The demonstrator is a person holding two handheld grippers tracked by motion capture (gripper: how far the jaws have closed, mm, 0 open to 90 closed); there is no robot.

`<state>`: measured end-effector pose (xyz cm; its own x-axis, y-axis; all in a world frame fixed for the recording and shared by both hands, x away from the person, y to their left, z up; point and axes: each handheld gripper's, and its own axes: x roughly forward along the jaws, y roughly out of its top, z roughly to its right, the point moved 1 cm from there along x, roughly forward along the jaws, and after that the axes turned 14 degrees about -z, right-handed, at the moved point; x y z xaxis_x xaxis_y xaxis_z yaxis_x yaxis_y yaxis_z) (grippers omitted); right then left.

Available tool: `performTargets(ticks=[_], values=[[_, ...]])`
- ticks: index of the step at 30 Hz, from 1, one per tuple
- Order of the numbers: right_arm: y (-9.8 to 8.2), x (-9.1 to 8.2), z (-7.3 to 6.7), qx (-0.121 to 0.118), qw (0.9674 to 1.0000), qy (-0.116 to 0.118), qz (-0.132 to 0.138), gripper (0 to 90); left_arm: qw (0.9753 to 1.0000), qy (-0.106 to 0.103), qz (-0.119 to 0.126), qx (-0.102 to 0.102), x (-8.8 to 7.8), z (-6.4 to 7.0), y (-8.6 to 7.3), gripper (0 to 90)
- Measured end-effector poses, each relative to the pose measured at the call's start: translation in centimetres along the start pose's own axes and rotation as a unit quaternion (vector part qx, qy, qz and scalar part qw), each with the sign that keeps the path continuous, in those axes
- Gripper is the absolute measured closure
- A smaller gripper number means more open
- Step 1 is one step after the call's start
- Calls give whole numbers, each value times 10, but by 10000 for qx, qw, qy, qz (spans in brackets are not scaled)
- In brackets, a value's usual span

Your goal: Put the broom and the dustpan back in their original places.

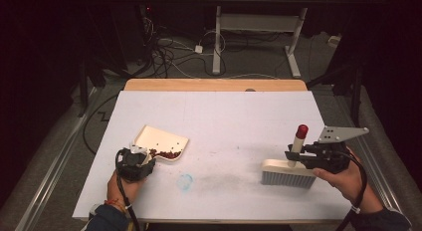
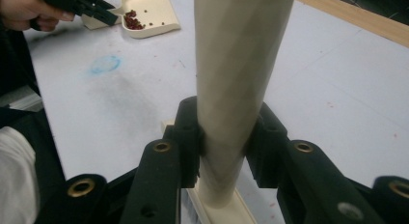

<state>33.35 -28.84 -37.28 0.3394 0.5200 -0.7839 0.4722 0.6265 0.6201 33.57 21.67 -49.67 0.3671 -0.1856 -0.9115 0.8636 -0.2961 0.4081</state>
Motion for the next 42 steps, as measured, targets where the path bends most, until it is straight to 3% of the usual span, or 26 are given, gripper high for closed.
performTargets(ticks=[4,8,10,12,15,17,19,21,22,23,24,25,28,31,33,36,40,42], values=[[9,12,13,139,9999,-8,-36,680,9998,-167,52,-38,1,6,2,585],[19,25,28,361,9990,-240,-140,653,9994,-338,28,9,0,11,0,545],[23,33,36,557,9973,-429,-213,640,9991,-405,75,31,-2,14,-2,506],[27,41,44,721,9960,-465,-263,635,9990,-396,139,156,-5,16,-5,499],[31,54,53,977,9924,-610,-426,628,9981,-407,341,317,-9,15,-9,421],[32,64,60,1196,9894,-659,-497,624,9958,-394,655,500,-15,14,-12,394],[34,73,67,1421,9853,-745,-591,621,9904,-384,1010,859,-21,15,-16,356],[34,81,73,1546,9823,-843,-645,619,9845,-459,1222,1172,-26,15,-20,336],[34,86,76,1634,9804,-868,-673,618,9830,-460,1238,1276,-26,15,-21,332],[33,90,79,1721,9787,-893,-678,617,9831,-389,1222,1305,-25,16,-21,325],[33,93,81,1770,9769,-969,-708,611,9832,-314,1229,1313,-25,16,-21,253],[33,95,82,1796,9755,-1024,-748,607,9822,-308,1262,1357,-24,16,-22,228],[32,102,86,1861,9729,-1134,-779,598,9810,-345,1281,1414,-22,18,-21,228],[31,104,91,1969,9662,-1494,-738,577,9805,-292,1238,1499,-21,21,-20,216],[30,104,92,2060,9647,-1513,-634,577,9791,-268,1264,1570,-20,23,-19,216],[30,103,90,1977,9669,-1541,-483,563,9780,-226,1231,1667,-20,26,-18,217],[33,100,86,1806,9707,-1550,-318,553,9787,-196,1102,1722,-18,28,-18,220],[35,99,83,1642,9747,-1500,-234,529,9785,-200,1119,1722,-19,27,-18,220]])
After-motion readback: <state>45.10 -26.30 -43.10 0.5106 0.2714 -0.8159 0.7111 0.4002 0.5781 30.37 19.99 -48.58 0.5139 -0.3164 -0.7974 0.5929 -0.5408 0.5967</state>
